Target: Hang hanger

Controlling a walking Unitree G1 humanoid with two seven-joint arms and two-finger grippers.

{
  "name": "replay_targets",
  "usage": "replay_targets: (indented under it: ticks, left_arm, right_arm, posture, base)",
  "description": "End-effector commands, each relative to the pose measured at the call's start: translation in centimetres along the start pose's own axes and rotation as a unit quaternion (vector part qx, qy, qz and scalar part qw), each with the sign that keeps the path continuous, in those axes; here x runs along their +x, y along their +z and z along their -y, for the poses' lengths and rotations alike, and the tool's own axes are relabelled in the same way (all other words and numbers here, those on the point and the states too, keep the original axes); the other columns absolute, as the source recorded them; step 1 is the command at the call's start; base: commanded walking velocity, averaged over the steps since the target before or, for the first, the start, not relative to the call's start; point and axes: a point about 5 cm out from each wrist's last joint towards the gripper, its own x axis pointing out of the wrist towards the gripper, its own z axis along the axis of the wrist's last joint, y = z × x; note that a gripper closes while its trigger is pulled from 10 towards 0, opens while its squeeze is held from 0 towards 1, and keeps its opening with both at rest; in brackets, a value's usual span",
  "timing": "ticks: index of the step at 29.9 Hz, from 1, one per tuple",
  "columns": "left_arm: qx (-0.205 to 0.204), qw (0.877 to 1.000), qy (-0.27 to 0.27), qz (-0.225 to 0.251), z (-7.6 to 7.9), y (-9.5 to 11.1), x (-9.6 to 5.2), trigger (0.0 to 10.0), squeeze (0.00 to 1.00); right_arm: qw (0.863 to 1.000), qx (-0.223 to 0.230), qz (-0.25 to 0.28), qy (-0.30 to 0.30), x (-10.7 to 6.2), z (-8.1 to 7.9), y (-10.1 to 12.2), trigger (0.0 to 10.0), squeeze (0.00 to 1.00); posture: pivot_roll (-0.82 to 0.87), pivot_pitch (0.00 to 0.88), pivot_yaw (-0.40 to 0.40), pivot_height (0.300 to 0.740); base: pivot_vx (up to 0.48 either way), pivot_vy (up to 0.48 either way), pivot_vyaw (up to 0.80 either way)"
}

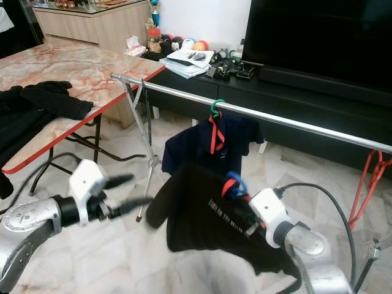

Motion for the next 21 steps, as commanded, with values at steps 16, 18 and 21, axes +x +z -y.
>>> replay_targets:
  ticks: [16,18,21]
  left_arm:
    - [-0.191,0.893,0.279,-0.297,1.5,-21.1,-7.6,10.0,0.00]
    - [-0.197,0.883,0.268,-0.331,2.6,-22.3,-8.2,10.0,0.00]
    - [-0.197,0.873,0.262,-0.360,3.8,-23.7,-8.6,10.0,0.00]
  right_arm:
    - [0.921,0.240,-0.203,-0.229,-3.8,-4.2,-16.9,10.0,0.00]
    - [0.910,0.249,-0.228,-0.241,-4.8,-4.5,-18.1,10.0,0.00]
    - [0.897,0.252,-0.269,-0.242,-6.3,-5.4,-20.0,10.0,0.00]
  posture:
    - [0.06,0.030,0.003,0.740]
    - [0.06,0.030,0.003,0.740]
    - [0.06,0.031,0.007,0.740]
  base:
    - [0.000,0.000,0.00]
    - [0.000,0.000,0.00]
    - [0.000,0.000,0.00]
